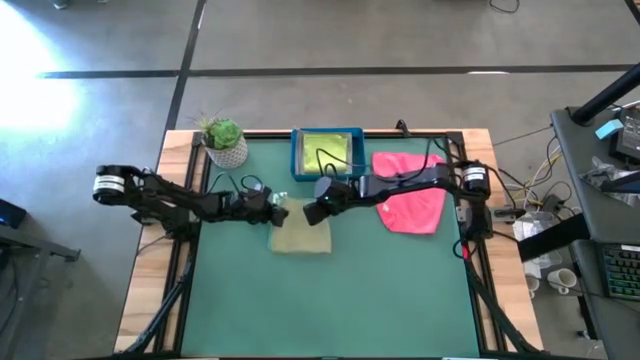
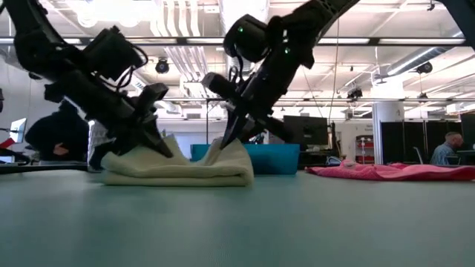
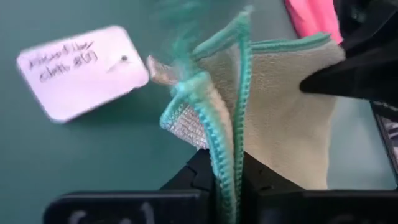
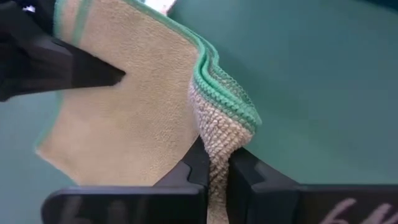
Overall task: Fold microfiber towels
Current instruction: Put the dark green microfiber cloth into the blue bin
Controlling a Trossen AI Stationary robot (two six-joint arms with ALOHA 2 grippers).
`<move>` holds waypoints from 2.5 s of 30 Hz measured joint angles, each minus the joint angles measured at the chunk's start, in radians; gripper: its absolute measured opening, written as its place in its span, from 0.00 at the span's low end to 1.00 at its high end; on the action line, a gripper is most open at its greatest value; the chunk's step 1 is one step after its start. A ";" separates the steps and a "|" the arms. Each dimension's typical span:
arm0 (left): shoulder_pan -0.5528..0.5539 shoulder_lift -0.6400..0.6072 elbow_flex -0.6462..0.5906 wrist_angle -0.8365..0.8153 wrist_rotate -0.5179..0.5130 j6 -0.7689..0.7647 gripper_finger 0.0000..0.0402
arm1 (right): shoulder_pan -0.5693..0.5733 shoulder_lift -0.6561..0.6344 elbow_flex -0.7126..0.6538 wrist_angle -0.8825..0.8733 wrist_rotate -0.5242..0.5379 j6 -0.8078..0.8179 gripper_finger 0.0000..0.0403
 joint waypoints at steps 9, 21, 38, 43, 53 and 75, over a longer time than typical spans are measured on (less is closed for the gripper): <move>0.073 0.001 0.133 -0.025 0.008 0.154 0.00 | -0.018 -0.055 0.064 -0.128 0.030 -0.041 0.03; 0.189 0.002 0.333 -0.085 0.038 0.317 0.00 | -0.117 -0.193 0.093 -0.268 0.081 -0.165 0.03; 0.343 0.265 0.644 -0.208 0.026 0.464 0.00 | -0.380 -0.235 0.092 -0.261 0.043 -0.374 0.03; 0.383 0.309 0.698 -0.245 0.027 0.465 0.00 | -0.450 -0.228 0.092 -0.258 0.044 -0.435 0.03; 0.464 0.340 0.727 -0.294 0.026 0.475 0.00 | -0.497 -0.152 0.092 -0.219 -0.027 -0.486 0.03; 0.490 0.340 0.719 -0.295 0.005 0.525 0.03 | -0.529 -0.085 0.092 -0.154 -0.042 -0.626 0.03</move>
